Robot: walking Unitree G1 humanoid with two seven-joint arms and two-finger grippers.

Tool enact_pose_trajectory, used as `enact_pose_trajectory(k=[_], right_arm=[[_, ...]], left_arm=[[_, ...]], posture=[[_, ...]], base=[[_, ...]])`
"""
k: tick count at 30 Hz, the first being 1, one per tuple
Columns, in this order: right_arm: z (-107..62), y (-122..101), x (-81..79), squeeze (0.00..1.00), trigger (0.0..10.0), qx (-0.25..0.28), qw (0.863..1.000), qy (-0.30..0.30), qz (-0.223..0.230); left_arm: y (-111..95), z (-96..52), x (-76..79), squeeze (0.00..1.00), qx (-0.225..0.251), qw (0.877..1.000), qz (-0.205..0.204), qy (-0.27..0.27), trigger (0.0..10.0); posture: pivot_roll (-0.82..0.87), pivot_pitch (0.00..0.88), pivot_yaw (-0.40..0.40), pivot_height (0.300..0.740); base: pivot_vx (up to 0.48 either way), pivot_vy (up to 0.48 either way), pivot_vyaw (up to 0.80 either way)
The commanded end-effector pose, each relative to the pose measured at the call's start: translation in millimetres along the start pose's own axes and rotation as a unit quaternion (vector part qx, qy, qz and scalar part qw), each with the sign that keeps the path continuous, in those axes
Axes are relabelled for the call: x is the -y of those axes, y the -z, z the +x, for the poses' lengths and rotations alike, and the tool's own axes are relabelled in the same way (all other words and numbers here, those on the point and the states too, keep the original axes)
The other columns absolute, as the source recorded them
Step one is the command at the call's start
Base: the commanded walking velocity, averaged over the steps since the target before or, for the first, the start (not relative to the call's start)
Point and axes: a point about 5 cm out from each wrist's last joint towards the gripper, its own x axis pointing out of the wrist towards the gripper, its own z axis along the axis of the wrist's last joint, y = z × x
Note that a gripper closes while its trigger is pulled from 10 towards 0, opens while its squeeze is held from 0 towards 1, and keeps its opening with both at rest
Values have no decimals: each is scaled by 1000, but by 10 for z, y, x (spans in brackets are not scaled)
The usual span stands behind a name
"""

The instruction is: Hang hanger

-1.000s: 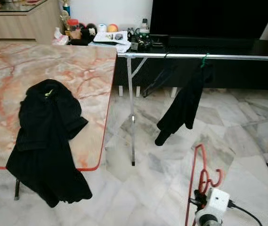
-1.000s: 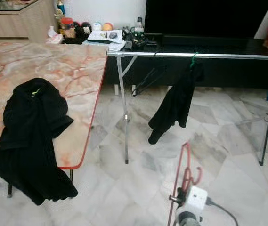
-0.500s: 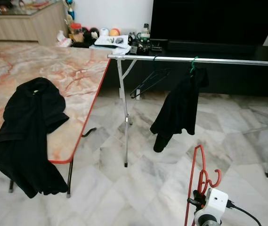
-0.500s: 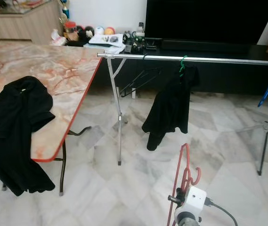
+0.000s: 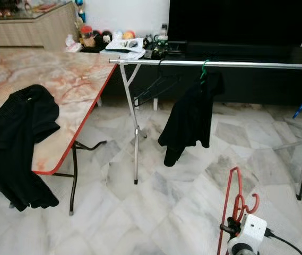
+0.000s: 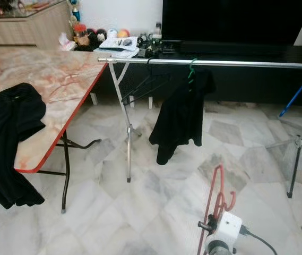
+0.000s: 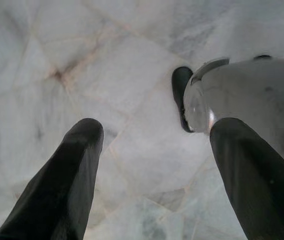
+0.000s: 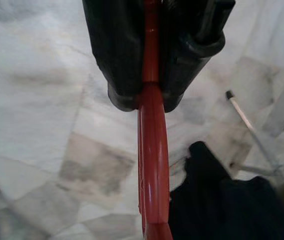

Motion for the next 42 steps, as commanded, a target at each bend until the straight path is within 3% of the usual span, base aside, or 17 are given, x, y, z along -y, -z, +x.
enact_pose_trajectory(k=[1,10,42], right_arm=[[-17,60,-4,0,10000,-15,1000,3,3],[-19,58,-2,0,10000,-12,1000,4,3],[-2,19,-16,0,10000,-4,1000,8,-1]], left_arm=[[49,-9,-10,0,-8,1000,-5,1,10000],[57,-6,28,0,-9,1000,-7,7,10000],[85,-9,36,0,-14,1000,-2,12,10000]], posture=[[55,62,0,740],[52,51,1,740],[60,51,3,740]], base=[[0,0,-788],[0,0,-778],[306,0,0]])
